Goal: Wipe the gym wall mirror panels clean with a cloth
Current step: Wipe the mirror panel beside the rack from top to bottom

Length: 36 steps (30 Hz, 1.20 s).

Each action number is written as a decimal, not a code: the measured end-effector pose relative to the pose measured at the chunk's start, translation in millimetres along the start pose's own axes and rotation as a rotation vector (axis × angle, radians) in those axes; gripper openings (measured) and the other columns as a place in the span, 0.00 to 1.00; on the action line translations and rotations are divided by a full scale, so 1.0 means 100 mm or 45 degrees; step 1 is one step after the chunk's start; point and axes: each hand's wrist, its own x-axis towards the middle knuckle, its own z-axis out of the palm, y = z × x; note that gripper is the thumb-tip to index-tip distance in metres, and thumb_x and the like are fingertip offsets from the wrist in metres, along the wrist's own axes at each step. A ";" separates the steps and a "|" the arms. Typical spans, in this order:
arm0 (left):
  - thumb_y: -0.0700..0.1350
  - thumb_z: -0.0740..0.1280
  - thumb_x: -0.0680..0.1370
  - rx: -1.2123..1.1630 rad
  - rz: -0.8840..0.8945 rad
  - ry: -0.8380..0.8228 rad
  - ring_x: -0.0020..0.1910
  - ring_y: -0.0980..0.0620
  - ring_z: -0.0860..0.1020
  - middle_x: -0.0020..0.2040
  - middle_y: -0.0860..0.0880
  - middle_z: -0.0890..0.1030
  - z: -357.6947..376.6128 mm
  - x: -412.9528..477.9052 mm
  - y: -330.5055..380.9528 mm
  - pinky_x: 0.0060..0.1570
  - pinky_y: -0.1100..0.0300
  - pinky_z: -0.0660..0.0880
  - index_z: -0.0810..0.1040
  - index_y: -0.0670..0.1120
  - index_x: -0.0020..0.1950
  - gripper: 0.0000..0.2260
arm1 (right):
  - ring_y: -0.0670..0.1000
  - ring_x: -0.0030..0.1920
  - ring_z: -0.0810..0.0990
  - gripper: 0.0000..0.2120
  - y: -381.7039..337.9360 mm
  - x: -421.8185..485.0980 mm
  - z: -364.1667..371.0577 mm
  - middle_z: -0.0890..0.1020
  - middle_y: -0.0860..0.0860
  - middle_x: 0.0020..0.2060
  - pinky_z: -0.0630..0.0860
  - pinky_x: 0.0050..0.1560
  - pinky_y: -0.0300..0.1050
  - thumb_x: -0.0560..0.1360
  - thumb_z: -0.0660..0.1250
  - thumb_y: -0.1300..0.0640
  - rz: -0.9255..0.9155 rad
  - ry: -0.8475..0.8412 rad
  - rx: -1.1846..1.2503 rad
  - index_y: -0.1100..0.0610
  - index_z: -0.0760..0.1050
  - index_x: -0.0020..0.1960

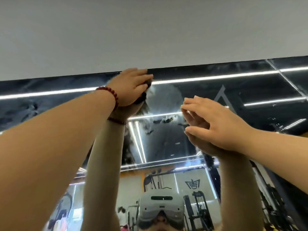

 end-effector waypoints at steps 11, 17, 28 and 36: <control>0.50 0.51 0.86 0.127 0.331 -0.117 0.79 0.54 0.46 0.80 0.56 0.51 0.11 0.13 0.41 0.71 0.66 0.38 0.52 0.56 0.80 0.22 | 0.45 0.60 0.75 0.16 0.16 -0.09 0.06 0.79 0.47 0.61 0.66 0.52 0.28 0.75 0.64 0.56 0.108 0.254 0.226 0.51 0.75 0.63; 0.48 0.50 0.86 0.071 -0.092 0.003 0.79 0.49 0.51 0.81 0.51 0.54 0.04 0.27 0.23 0.76 0.55 0.45 0.55 0.53 0.80 0.22 | 0.49 0.55 0.77 0.15 0.11 -0.10 0.06 0.81 0.50 0.56 0.67 0.49 0.29 0.75 0.64 0.57 0.180 0.290 0.229 0.54 0.77 0.62; 0.50 0.50 0.85 0.027 0.116 -0.028 0.78 0.49 0.54 0.80 0.48 0.58 0.06 0.18 0.45 0.74 0.58 0.46 0.59 0.50 0.79 0.22 | 0.49 0.59 0.76 0.17 0.16 -0.24 -0.04 0.79 0.50 0.60 0.66 0.51 0.28 0.77 0.65 0.56 0.211 0.187 0.225 0.53 0.74 0.66; 0.50 0.49 0.85 0.072 0.170 -0.049 0.79 0.51 0.48 0.81 0.53 0.53 0.29 0.13 1.20 0.76 0.54 0.44 0.54 0.55 0.80 0.22 | 0.45 0.75 0.61 0.24 0.35 -0.47 -0.06 0.66 0.44 0.75 0.54 0.69 0.36 0.79 0.61 0.46 0.169 0.113 0.132 0.48 0.67 0.74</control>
